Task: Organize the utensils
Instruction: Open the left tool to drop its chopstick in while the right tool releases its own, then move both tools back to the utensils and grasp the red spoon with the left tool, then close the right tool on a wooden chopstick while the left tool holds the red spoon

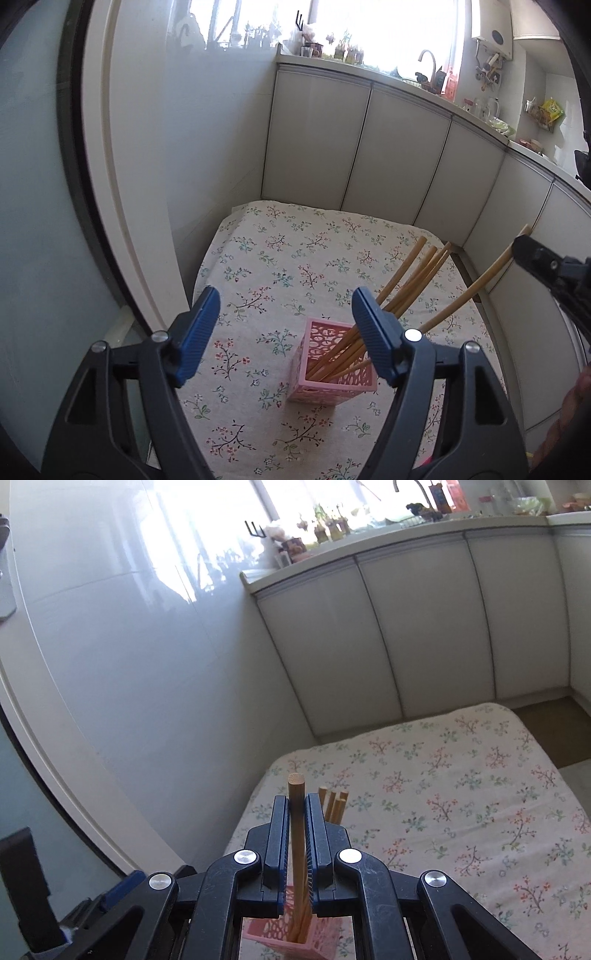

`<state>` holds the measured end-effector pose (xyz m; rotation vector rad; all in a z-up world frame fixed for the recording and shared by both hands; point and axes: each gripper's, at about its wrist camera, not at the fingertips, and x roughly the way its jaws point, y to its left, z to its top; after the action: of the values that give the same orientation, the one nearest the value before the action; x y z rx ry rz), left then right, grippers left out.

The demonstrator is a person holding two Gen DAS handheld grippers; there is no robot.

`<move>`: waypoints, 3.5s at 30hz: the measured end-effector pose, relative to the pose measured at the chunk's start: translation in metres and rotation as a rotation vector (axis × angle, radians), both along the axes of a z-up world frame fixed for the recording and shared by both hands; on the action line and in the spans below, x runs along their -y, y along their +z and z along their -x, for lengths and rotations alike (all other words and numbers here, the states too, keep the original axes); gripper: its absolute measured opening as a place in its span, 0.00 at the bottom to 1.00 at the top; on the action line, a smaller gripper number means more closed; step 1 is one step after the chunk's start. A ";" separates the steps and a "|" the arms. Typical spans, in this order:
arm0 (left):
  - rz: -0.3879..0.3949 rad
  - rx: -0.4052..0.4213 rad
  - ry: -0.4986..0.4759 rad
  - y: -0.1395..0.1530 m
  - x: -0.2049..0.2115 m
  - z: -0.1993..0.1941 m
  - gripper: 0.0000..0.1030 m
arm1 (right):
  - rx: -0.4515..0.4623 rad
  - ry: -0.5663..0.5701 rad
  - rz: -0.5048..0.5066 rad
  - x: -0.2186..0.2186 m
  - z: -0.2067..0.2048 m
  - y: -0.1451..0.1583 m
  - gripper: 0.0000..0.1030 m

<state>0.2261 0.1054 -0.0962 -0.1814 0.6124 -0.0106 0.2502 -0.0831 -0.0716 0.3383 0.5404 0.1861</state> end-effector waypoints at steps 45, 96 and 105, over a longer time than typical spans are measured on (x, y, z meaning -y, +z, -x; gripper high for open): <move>-0.190 -0.272 -0.485 -0.048 0.142 0.035 0.90 | -0.499 -0.063 0.103 0.158 0.062 -0.087 0.90; -0.075 -0.557 -0.675 -0.131 0.234 -0.007 0.01 | -0.857 -0.068 -0.021 0.212 0.059 -0.181 0.90; -0.084 -0.434 -0.600 -0.094 0.202 0.002 0.01 | -0.884 -0.079 -0.018 0.199 0.053 -0.200 0.65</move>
<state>0.2244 -0.0970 -0.1904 0.0918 1.0803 -0.5352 0.1975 -0.2821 -0.2712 0.4548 1.3950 -0.0488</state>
